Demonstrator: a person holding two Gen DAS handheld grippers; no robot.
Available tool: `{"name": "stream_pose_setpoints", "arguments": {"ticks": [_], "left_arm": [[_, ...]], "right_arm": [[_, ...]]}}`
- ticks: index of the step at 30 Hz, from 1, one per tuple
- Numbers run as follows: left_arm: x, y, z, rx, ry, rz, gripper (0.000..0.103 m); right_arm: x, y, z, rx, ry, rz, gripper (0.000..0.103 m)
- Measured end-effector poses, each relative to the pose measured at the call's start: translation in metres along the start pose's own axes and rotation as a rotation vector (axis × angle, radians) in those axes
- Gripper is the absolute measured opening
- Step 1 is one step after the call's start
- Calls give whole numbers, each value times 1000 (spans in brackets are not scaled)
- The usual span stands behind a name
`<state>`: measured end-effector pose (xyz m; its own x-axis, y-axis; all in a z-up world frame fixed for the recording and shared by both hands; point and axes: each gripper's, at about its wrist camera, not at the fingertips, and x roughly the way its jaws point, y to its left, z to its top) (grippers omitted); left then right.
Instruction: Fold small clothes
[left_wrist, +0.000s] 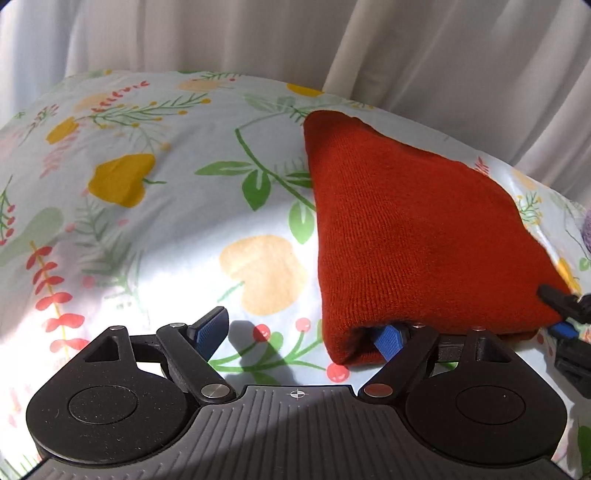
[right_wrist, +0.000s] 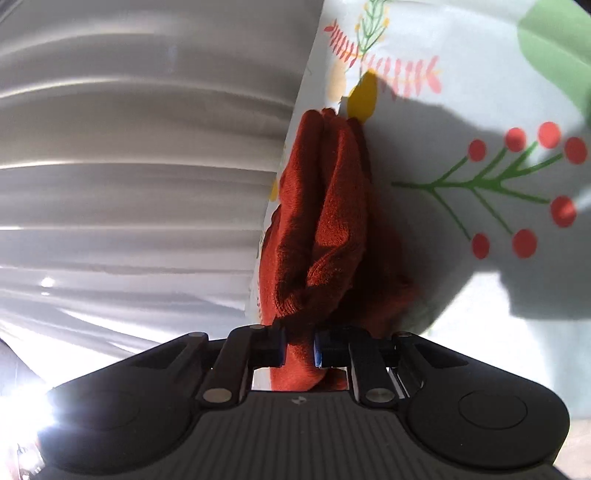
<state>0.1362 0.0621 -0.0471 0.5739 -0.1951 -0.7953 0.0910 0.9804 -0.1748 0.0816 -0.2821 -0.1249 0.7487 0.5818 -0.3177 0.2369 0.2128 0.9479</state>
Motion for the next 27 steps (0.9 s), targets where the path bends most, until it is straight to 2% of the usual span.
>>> {"name": "stream_pose_setpoints", "arguments": {"ticks": [2, 4, 6, 11, 12, 14, 16, 18, 21, 23, 24, 27], "left_arm": [[-3, 2, -2, 2, 10, -4, 87], [-6, 9, -3, -18, 18, -9, 89], [-6, 17, -2, -51, 39, -18, 93], [-14, 32, 7, -71, 72, -34, 94], [-16, 35, 10, -77, 72, -27, 96], [-19, 39, 20, -75, 76, 1, 96], [-26, 44, 34, -83, 22, 76, 96], [-29, 47, 53, -103, -34, 111, 96], [-20, 33, 87, -102, -119, 36, 97], [-2, 16, 105, -115, -164, -20, 98], [10, 5, 113, -122, -170, -33, 99], [50, -20, 126, -138, -181, -63, 99]], "right_arm": [[-3, 5, 2, -122, -12, -207, 14], [-9, 14, 1, -178, -25, -233, 17], [-18, 31, 2, -247, -48, -290, 31], [-29, 77, 11, -436, -213, -461, 35], [-26, 87, 13, -468, -238, -461, 37], [-9, 105, 18, -530, -207, -427, 37], [16, 121, 20, -578, -158, -418, 37], [47, 136, 20, -644, -104, -412, 37], [98, 152, 22, -746, -67, -441, 37], [135, 152, 30, -757, -38, -497, 37], [151, 149, 36, -754, -21, -526, 33], [175, 144, 40, -805, -57, -589, 30]]}}
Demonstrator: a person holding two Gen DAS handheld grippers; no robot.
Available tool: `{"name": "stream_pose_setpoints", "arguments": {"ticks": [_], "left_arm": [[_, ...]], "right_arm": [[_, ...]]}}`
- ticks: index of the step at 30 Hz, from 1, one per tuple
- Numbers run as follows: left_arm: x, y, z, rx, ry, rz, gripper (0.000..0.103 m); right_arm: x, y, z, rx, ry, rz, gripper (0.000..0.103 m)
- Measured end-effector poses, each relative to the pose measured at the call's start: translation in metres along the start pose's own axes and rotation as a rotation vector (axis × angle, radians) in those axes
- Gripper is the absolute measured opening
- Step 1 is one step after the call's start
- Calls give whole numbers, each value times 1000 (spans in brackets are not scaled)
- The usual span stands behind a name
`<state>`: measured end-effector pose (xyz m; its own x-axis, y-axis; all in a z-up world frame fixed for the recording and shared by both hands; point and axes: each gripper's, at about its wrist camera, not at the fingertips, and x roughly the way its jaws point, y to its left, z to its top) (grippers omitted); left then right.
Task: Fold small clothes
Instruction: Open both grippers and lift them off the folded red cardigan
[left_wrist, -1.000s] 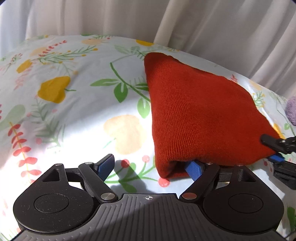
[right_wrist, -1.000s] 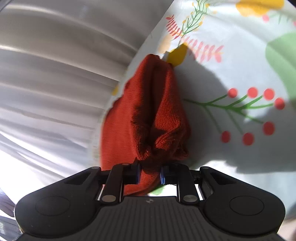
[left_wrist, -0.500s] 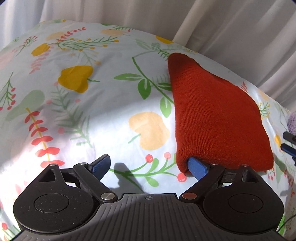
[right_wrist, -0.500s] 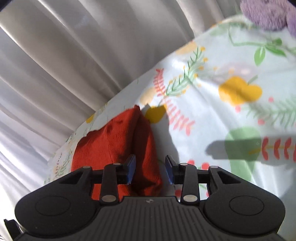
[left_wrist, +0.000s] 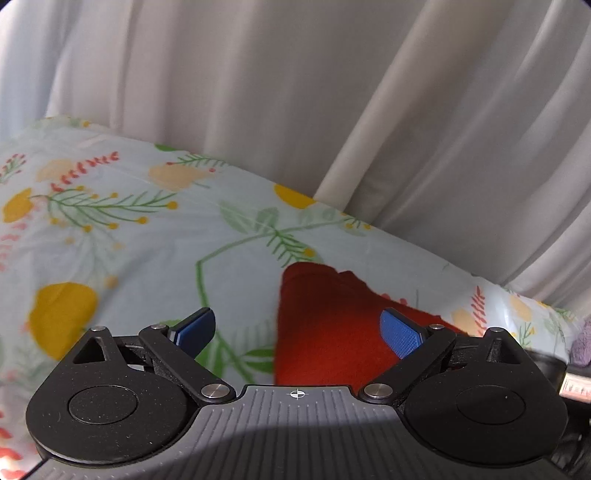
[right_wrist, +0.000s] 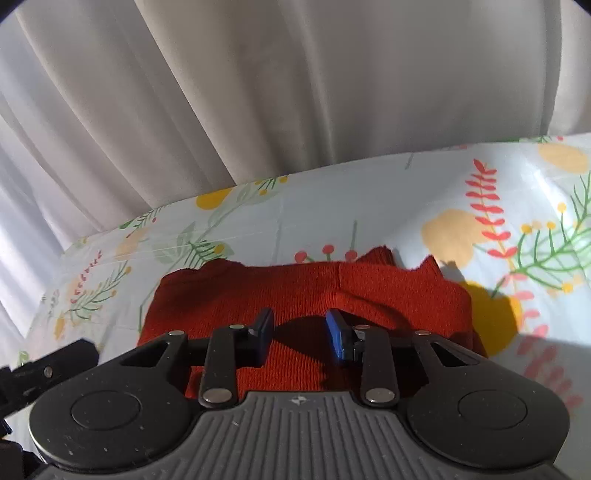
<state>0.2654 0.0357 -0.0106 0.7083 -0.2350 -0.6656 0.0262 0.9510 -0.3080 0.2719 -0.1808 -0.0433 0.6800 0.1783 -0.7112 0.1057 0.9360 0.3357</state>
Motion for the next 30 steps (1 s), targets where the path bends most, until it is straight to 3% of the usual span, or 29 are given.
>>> {"name": "stream_pose_setpoints", "arguments": {"ticks": [3, 6, 9, 12, 15, 17, 21, 23, 26, 28, 30], "left_arm": [[36, -8, -5, -19, 12, -18, 99], [66, -1, -13, -78, 108, 29, 99], [68, -8, -22, -16, 59, 68, 102], [64, -8, -22, -18, 75, 70, 102], [37, 4, -25, -42, 87, 42, 101], [7, 9, -33, -2, 76, 28, 101], [-48, 15, -70, 90, 98, 20, 102], [-62, 18, -89, 114, 104, 45, 103], [-77, 21, -105, 126, 152, 72, 103], [-91, 17, -112, 154, 166, 102, 102], [-102, 11, -119, 197, 193, 159, 102]], "right_arm": [[13, -4, -13, -62, -65, -10, 30], [16, -2, -28, -190, -157, -29, 30], [15, -10, -24, -152, -166, 3, 30], [13, -13, -24, -143, -172, 16, 30], [4, -18, -24, -119, -159, 39, 31], [-14, -12, -29, -112, -138, 12, 32], [-87, -12, -67, -126, -136, 27, 51], [-112, -21, -95, -118, -92, 20, 51], [-122, -35, -127, -111, 17, -104, 53], [-137, -47, -139, -57, 33, -68, 53], [-150, -43, -143, -96, 73, -99, 68]]}}
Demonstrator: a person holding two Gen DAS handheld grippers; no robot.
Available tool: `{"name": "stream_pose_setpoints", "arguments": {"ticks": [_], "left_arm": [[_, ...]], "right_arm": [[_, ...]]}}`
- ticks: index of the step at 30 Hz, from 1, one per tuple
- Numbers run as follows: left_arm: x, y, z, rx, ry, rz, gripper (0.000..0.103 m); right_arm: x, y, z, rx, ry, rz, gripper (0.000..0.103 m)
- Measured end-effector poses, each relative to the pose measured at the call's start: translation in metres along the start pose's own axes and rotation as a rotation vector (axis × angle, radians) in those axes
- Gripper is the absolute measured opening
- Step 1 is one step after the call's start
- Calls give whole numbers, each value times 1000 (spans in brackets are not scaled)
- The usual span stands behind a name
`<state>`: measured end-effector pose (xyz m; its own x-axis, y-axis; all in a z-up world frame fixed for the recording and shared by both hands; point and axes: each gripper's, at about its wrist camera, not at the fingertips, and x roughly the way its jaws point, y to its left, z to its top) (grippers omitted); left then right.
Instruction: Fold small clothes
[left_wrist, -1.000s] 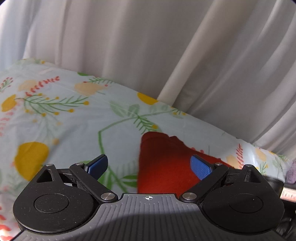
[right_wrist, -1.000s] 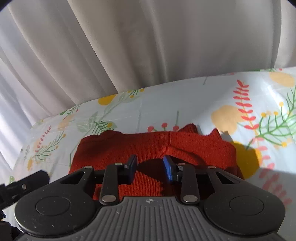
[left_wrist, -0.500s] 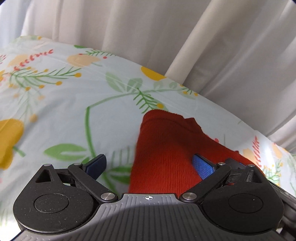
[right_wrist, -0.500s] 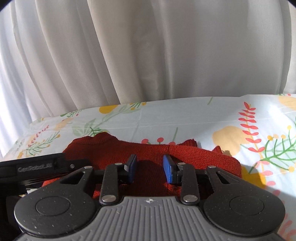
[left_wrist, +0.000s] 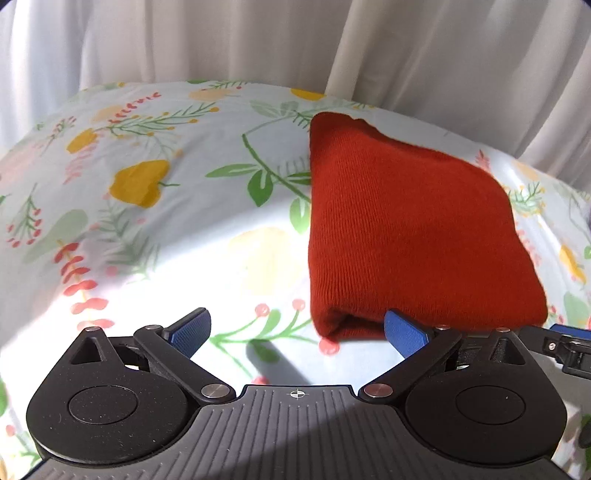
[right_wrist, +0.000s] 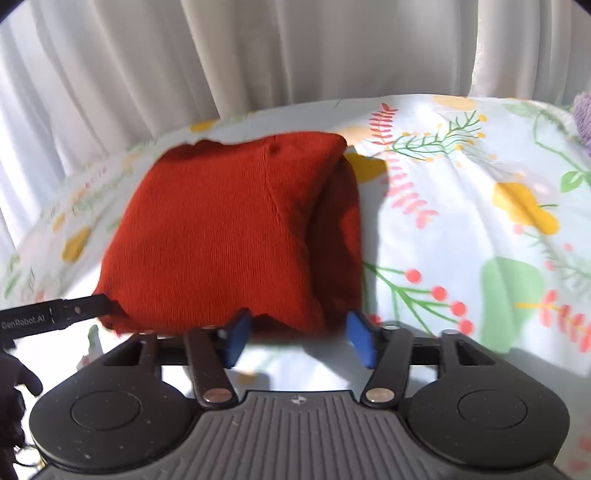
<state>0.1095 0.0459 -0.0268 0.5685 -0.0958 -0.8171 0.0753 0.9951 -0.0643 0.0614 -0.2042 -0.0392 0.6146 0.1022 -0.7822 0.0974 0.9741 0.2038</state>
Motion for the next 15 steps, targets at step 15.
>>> {"name": "stream_pose_setpoints", "arguments": {"ticks": [15], "left_arm": [[-31, -28, 0, 73, 69, 60, 102]], "right_arm": [[-30, 40, 4, -50, 162, -104, 99]]}}
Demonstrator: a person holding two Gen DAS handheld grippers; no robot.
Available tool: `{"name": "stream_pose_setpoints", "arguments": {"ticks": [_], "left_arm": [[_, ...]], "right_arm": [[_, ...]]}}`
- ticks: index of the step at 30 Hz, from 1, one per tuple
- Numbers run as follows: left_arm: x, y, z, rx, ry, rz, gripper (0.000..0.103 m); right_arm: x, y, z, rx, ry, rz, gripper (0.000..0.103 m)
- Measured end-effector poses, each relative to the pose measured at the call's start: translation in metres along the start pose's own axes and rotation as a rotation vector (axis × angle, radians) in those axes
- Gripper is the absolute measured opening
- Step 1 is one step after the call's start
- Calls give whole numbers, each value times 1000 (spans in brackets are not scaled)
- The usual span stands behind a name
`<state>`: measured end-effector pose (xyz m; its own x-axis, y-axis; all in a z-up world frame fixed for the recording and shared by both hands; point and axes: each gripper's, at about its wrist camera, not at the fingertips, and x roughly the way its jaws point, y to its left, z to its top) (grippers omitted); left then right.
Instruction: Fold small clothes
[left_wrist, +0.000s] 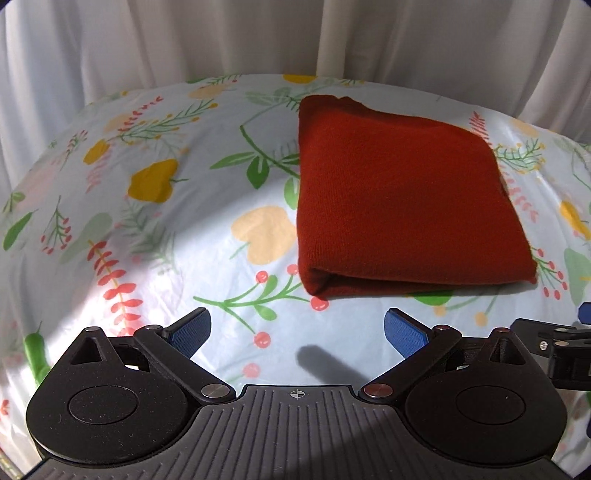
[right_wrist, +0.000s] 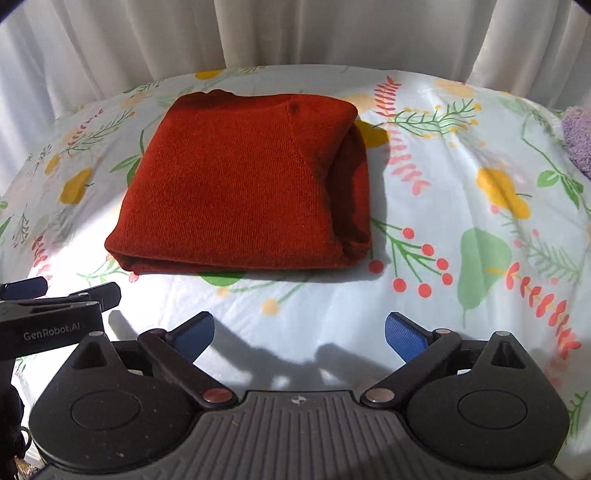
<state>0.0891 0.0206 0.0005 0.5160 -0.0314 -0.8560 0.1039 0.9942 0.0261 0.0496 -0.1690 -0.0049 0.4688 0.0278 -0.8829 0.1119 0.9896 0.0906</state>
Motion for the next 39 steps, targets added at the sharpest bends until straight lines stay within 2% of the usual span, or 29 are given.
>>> {"name": "stream_pose_setpoints", "arguments": {"ticks": [2, 8, 17, 39], "left_arm": [[-2, 0, 2, -19, -1, -20, 102], [3, 1, 5, -24, 26, 4, 102], [7, 3, 7, -17, 48, 2, 102], [4, 1, 8, 9, 36, -2, 102]], "right_arm": [[-3, -1, 3, 11, -2, -10, 99], [-6, 3, 7, 19, -8, -42, 99], [-4, 7, 10, 43, -3, -85, 99], [-7, 6, 12, 61, -7, -104, 99]]}}
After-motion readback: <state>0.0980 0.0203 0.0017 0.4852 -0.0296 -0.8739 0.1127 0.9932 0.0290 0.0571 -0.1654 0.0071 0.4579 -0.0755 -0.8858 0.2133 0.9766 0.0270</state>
